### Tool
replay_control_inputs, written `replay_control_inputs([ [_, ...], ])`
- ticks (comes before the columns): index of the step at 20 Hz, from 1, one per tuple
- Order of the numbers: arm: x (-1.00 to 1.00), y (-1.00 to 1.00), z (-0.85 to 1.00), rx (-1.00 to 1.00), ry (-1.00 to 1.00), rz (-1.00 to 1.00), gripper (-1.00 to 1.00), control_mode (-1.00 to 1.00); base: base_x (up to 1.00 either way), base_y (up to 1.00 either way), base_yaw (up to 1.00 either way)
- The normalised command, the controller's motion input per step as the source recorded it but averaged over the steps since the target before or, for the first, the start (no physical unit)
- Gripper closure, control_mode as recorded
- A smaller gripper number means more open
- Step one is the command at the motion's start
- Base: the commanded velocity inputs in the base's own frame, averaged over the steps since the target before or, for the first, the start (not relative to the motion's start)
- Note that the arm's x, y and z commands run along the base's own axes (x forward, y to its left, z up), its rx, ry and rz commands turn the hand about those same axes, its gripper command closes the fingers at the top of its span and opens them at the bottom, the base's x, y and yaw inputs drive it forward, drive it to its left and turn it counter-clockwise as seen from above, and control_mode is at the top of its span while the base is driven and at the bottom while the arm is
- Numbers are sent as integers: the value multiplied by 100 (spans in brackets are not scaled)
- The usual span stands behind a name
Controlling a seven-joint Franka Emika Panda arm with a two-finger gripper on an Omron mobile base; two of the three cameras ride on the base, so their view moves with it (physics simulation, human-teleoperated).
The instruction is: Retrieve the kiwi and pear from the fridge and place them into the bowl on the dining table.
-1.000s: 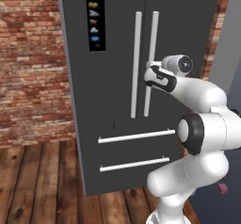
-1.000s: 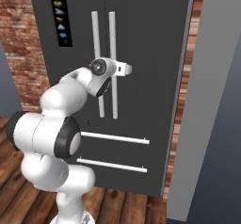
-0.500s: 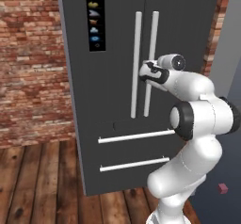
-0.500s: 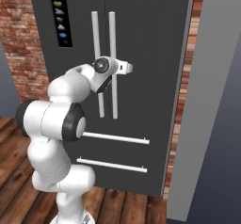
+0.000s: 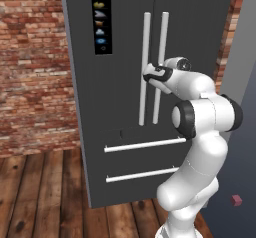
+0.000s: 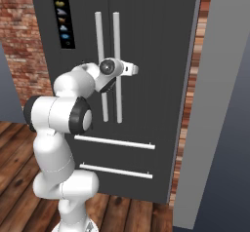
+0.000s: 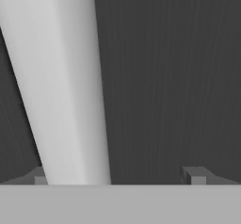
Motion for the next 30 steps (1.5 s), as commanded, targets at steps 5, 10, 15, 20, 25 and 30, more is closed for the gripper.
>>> replay_control_inputs([
  [5, 44, -20, -8, 0, 0, 0, -100, -100, 0, 0, 0],
  [10, 46, -23, -7, 0, 0, 0, -100, -100, 0, 0, 0],
  [15, 35, -5, 0, 0, 2, 0, 100, -100, 0, 0, 0],
  [20, -21, -1, 3, 0, 7, 1, 100, -100, 0, 0, 0],
  [25, -94, -17, 25, 0, 0, 3, 100, -100, 0, 0, 0],
  [30, -100, -55, 38, 0, 0, 0, 100, -100, 0, 0, 0],
])
